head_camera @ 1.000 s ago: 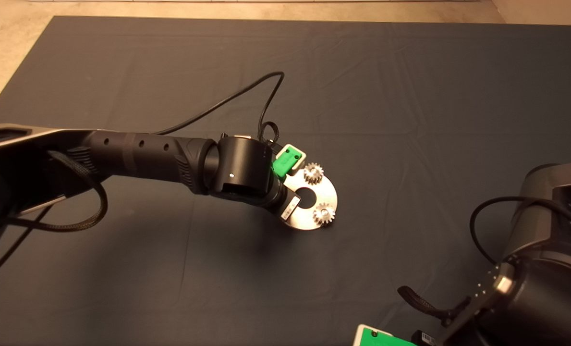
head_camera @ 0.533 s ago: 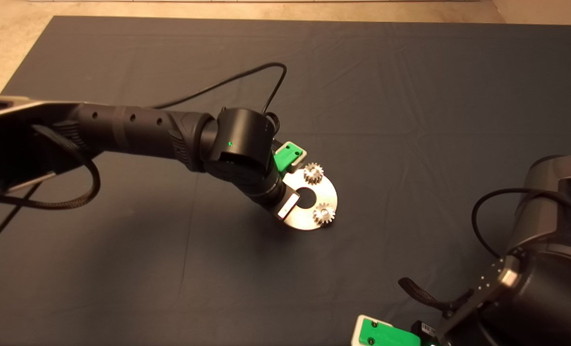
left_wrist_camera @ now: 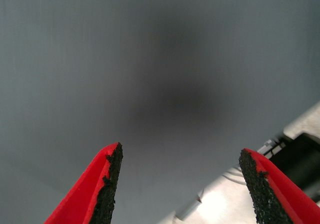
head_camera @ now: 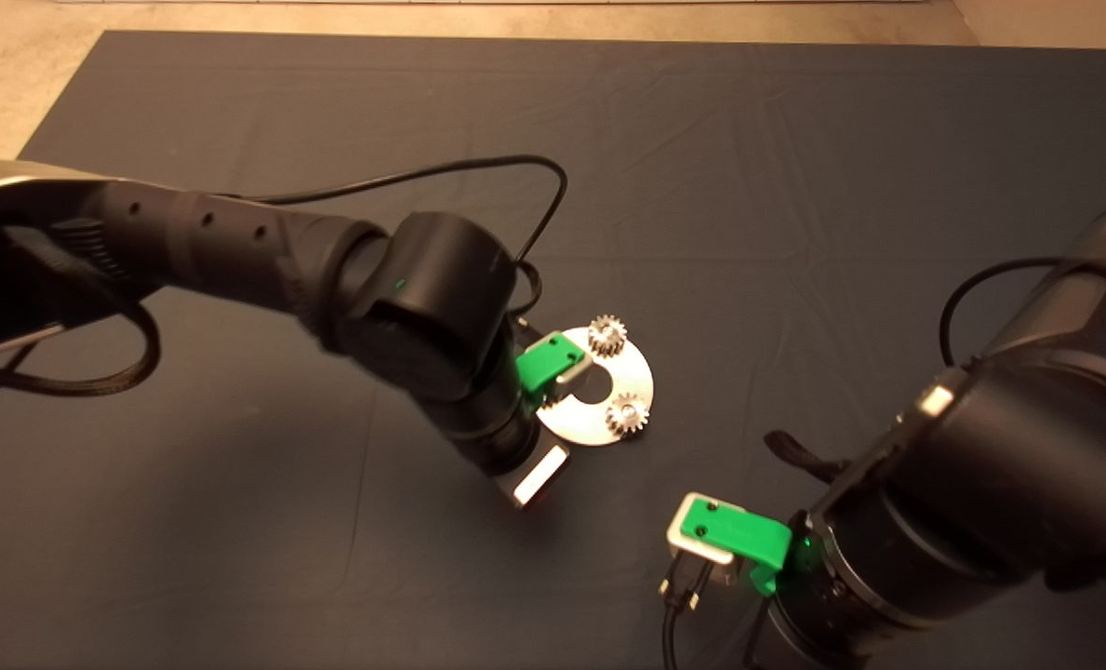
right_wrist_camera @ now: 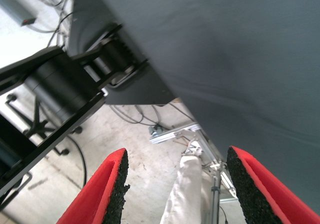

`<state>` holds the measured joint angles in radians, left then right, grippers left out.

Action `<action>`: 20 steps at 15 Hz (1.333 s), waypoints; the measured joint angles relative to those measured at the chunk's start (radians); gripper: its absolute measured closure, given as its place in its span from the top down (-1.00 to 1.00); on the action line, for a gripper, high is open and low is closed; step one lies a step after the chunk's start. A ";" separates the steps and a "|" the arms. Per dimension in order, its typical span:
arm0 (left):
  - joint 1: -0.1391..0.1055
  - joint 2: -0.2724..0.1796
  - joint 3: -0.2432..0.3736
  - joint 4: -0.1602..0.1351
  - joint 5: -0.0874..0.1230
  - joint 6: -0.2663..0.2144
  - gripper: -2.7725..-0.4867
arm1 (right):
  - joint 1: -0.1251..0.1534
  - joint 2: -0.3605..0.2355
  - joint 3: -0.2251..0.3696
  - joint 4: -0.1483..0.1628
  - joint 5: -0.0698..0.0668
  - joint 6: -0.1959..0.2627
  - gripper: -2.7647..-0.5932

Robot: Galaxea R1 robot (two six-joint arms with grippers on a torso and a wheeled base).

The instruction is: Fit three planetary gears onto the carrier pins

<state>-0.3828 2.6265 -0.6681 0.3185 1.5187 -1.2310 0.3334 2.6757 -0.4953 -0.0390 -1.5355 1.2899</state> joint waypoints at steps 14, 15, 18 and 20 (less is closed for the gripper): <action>0.322 -0.141 0.356 0.005 0.008 -0.341 -0.02 | -0.147 -0.086 0.109 0.039 0.000 0.231 -0.22; 0.382 -0.139 0.356 0.029 0.009 -0.348 -0.02 | -0.172 -0.092 0.114 0.038 0.001 0.239 -0.22; 0.498 -0.132 0.357 0.070 0.009 -0.362 -0.02 | -0.270 -0.105 0.125 0.026 0.002 0.253 -0.22; 0.500 -0.128 0.357 0.096 0.009 -0.376 -0.02 | -0.319 -0.121 0.131 0.009 0.001 0.256 -0.22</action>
<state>0.1177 2.4987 -0.3113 0.4147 1.5272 -1.6068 0.0145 2.5548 -0.3640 -0.0302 -1.5345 1.5462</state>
